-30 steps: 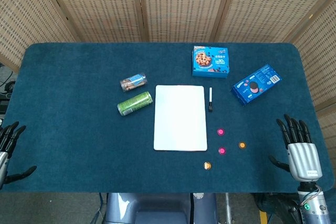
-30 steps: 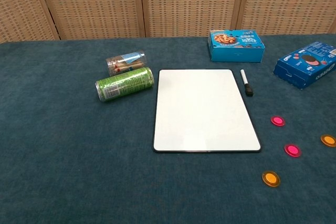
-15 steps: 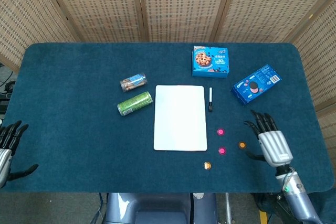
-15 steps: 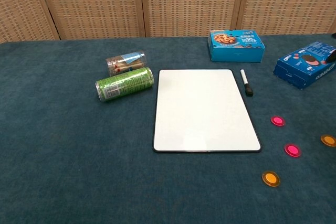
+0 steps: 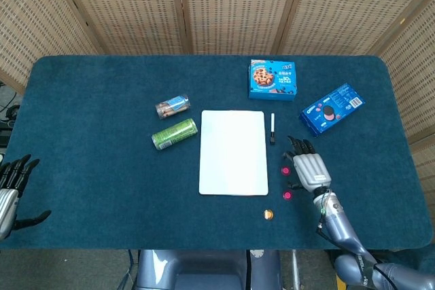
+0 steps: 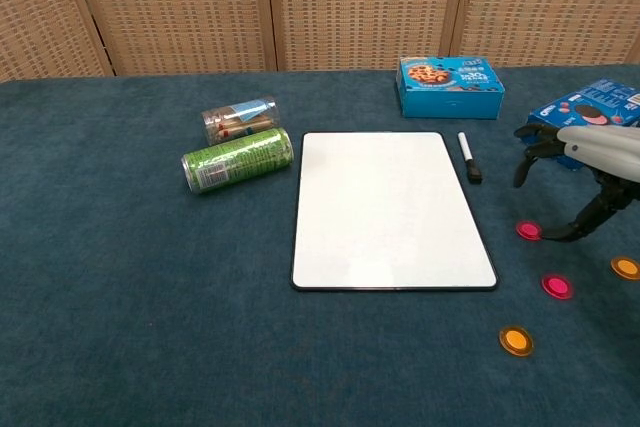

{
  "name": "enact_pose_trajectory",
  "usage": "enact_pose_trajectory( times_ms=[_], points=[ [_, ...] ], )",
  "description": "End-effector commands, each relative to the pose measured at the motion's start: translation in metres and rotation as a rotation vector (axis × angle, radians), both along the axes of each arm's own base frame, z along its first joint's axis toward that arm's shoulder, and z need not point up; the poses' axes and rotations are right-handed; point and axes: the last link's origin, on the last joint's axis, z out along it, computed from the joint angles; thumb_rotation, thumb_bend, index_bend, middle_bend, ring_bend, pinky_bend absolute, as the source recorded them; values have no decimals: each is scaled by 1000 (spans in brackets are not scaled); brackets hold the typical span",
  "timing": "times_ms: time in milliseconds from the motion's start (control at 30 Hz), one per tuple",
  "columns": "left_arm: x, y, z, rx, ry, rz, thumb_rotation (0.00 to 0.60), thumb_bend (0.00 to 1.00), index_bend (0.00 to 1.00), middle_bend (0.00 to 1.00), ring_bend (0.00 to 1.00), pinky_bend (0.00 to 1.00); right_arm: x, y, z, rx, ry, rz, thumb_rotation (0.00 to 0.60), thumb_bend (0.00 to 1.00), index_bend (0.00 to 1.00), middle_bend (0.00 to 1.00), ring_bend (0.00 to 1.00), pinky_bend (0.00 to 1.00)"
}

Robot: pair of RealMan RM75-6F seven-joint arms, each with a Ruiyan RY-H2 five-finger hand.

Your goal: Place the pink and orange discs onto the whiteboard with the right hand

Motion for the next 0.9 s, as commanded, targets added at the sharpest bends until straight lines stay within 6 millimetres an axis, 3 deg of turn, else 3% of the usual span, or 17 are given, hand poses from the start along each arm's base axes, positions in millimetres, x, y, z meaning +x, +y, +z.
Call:
enact_pose_trajectory(
  times_ms=[33, 900],
  points=[
    [0, 1, 0, -3, 0, 2, 600, 0, 0, 0, 0, 0, 1, -5, -7, 11, 13, -9, 600, 259, 350, 0, 0, 0],
    [0, 1, -1, 0, 4, 3, 600, 0, 0, 0, 0, 0, -10, -20, -22, 25, 122, -48, 600, 327, 401, 0, 0, 0]
  ],
)
